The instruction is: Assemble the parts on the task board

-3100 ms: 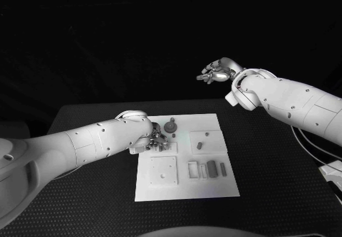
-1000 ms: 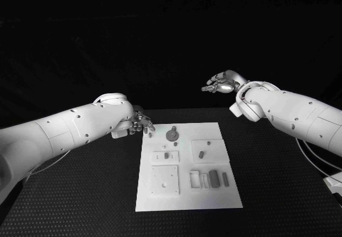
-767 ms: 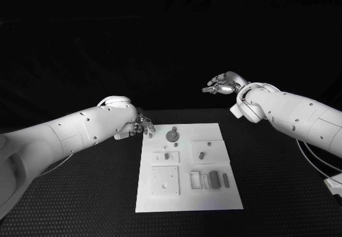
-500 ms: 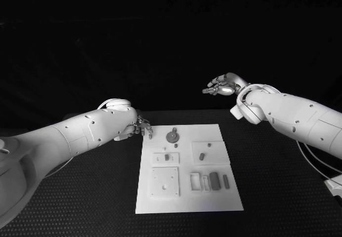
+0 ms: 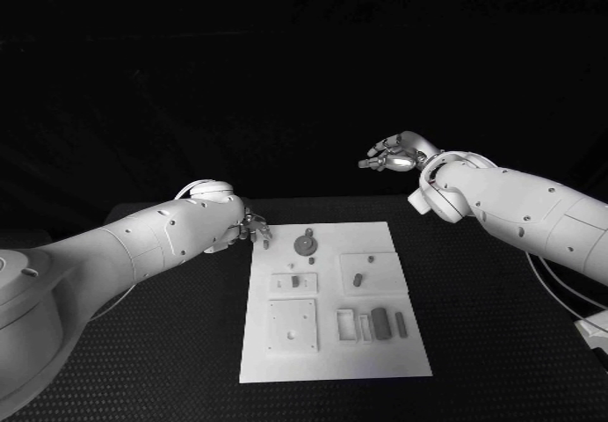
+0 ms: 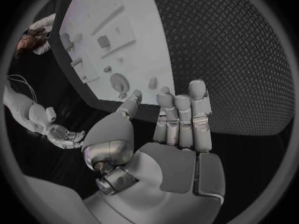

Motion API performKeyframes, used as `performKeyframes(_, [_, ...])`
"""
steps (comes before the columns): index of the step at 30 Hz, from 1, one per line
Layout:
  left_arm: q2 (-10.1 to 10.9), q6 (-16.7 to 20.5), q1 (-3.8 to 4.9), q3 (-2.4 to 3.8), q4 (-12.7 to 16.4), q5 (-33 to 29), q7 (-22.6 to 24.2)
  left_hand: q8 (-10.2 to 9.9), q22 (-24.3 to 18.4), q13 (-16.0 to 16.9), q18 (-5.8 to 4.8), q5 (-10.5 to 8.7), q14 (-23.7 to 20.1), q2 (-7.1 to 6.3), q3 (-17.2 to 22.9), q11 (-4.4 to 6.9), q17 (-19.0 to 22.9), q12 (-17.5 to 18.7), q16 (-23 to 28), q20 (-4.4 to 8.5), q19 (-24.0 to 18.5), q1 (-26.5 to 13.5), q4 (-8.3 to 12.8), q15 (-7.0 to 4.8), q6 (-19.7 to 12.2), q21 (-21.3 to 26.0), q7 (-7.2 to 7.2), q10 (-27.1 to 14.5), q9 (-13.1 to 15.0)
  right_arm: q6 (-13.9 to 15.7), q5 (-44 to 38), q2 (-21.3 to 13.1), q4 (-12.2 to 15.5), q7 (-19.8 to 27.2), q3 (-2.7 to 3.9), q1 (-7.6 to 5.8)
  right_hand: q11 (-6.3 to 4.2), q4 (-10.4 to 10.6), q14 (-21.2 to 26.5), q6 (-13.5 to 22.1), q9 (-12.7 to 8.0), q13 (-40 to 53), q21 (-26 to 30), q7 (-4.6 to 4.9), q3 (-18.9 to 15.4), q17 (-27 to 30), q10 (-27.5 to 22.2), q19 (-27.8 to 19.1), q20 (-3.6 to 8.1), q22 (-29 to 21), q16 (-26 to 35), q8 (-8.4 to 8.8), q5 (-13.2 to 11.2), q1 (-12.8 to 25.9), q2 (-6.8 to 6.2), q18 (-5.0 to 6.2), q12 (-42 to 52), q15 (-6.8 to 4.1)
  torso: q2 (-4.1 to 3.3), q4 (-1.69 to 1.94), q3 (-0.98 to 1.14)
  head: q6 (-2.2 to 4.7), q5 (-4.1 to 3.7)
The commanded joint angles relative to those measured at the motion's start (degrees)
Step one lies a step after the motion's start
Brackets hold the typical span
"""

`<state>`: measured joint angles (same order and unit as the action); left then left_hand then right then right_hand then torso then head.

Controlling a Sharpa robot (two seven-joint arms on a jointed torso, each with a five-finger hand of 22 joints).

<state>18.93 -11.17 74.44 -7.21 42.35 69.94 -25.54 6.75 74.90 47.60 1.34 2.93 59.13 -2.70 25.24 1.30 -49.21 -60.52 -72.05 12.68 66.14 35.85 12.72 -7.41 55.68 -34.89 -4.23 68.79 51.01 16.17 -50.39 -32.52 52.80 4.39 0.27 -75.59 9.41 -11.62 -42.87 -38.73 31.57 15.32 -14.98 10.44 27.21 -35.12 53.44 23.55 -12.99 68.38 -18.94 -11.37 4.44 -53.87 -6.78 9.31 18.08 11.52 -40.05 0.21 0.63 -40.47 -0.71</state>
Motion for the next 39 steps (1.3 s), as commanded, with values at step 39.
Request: performKeyframes(39, [-2.84,-0.38,-1.16,-0.07,-4.45,-0.49,2.62,3.81,1.31,-0.31,1.94,14.62,-0.60,0.73,0.92,-0.10,-0.15,-0.52,0.09,-0.35,0.31,-0.44,-0.33,0.44,-1.33,0.22,-1.07,-1.06,3.27,0.18,0.02,0.12,0.45,0.78,0.01,0.01,0.31,0.20,0.38,0.43,-0.13,-0.34,0.58,3.98,-0.03,0.23,-0.18,0.35,0.02,0.21,0.43,-0.31,0.12,-0.79,0.06,-0.96,-0.41,0.27,-0.14,-0.10,0.07,-0.65,-1.16])
